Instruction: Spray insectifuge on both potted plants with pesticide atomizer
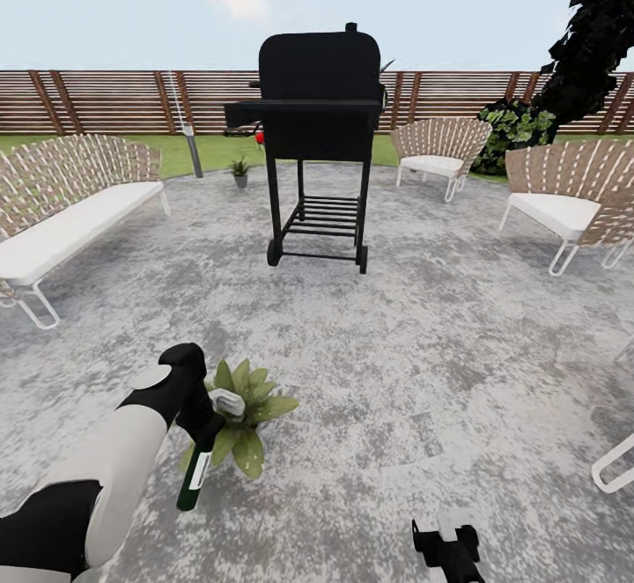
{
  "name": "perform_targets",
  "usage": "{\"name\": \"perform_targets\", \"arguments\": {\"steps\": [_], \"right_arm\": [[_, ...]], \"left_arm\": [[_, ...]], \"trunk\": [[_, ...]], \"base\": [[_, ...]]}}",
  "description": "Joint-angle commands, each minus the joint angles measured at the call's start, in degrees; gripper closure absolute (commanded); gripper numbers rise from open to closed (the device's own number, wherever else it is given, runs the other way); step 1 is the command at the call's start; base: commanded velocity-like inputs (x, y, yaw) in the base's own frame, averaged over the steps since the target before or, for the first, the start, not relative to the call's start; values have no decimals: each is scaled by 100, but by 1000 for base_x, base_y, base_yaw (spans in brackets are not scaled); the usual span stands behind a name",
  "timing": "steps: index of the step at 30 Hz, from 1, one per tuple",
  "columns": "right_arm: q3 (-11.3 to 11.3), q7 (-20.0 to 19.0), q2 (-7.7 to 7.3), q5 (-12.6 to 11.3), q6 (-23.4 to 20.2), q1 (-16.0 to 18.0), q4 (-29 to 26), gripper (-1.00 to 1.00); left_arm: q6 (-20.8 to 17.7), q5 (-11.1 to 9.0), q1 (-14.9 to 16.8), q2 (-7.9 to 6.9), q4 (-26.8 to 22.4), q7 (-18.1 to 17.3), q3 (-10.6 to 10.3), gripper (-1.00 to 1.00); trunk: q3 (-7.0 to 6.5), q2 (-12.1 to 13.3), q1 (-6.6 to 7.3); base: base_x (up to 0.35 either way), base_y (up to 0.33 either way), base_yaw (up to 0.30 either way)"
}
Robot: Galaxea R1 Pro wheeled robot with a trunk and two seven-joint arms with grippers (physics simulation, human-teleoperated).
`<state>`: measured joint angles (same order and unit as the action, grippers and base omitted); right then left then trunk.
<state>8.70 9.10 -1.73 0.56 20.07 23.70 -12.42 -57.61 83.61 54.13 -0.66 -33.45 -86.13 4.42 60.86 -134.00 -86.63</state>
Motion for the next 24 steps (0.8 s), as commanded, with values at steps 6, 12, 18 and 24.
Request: {"name": "perform_targets", "arguments": {"steps": [6,12,18,24], "right_arm": [[48,48,-3,6,6,3,3,-100],[51,48,-3,6,6,3,3,-100],[49,48,-3,6,6,3,3,-100],[53,48,-4,6,5,3,4,-100]], "left_arm": [[-66,59,-5,4,22,-53,23,100],[-66,59,0,12,11,-60,32,100],[-67,53,-2,-5,14,-62,20,100],[-49,50,-114,-109,70,-52,7,100]], "trunk": [[5,-2,1],[5,-2,1],[5,-2,1],[5,-2,1]], "base": [[197,181,0],[177,170,0],[3,3,0],[0,0,0]]}}
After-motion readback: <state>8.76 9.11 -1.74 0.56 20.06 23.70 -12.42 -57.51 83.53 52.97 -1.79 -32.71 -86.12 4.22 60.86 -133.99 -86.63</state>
